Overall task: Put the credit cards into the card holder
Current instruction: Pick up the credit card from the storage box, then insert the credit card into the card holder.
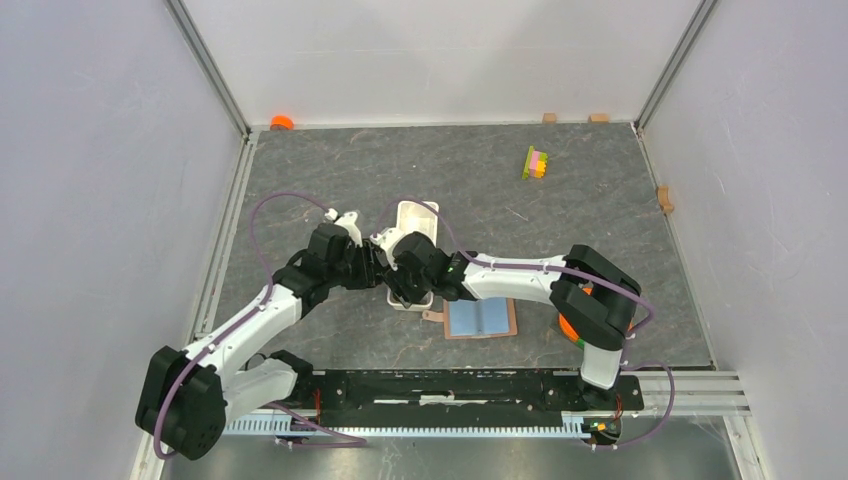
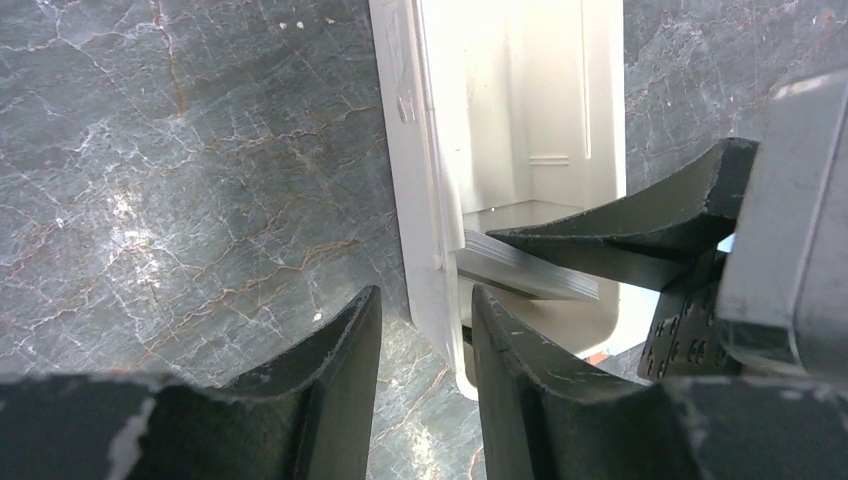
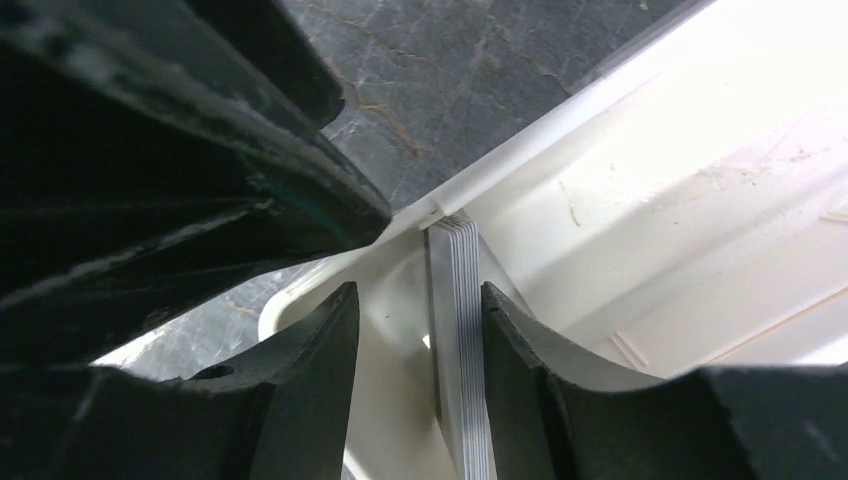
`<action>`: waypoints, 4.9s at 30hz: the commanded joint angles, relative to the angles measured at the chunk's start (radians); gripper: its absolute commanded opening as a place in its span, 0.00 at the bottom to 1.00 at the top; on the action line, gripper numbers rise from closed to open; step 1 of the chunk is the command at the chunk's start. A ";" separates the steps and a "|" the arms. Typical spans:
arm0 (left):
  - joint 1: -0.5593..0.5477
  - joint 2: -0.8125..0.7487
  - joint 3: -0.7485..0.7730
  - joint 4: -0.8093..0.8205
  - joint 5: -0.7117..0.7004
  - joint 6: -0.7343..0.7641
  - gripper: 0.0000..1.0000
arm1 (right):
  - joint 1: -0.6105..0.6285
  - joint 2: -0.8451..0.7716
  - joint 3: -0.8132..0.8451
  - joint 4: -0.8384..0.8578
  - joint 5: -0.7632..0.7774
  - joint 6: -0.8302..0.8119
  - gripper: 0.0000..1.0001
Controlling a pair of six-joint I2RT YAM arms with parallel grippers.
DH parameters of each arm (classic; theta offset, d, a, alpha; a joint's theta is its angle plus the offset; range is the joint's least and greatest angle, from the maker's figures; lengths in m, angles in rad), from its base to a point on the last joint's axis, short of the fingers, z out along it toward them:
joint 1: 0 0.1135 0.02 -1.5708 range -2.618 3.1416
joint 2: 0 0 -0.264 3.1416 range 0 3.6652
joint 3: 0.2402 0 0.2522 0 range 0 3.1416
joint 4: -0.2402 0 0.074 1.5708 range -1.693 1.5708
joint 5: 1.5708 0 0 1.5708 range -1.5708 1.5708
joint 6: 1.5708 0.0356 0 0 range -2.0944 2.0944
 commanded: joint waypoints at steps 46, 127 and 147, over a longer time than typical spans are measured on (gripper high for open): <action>-0.002 0.022 0.012 0.027 0.024 0.013 0.46 | -0.010 -0.160 -0.048 -0.006 -0.262 0.021 0.12; -0.575 0.544 0.327 0.006 -0.145 -0.324 0.63 | -0.660 -0.645 -0.879 0.320 -0.601 0.526 0.00; -0.568 0.538 0.281 -0.016 -0.216 -0.327 0.55 | -0.635 -0.542 -0.893 0.438 -0.555 0.545 0.00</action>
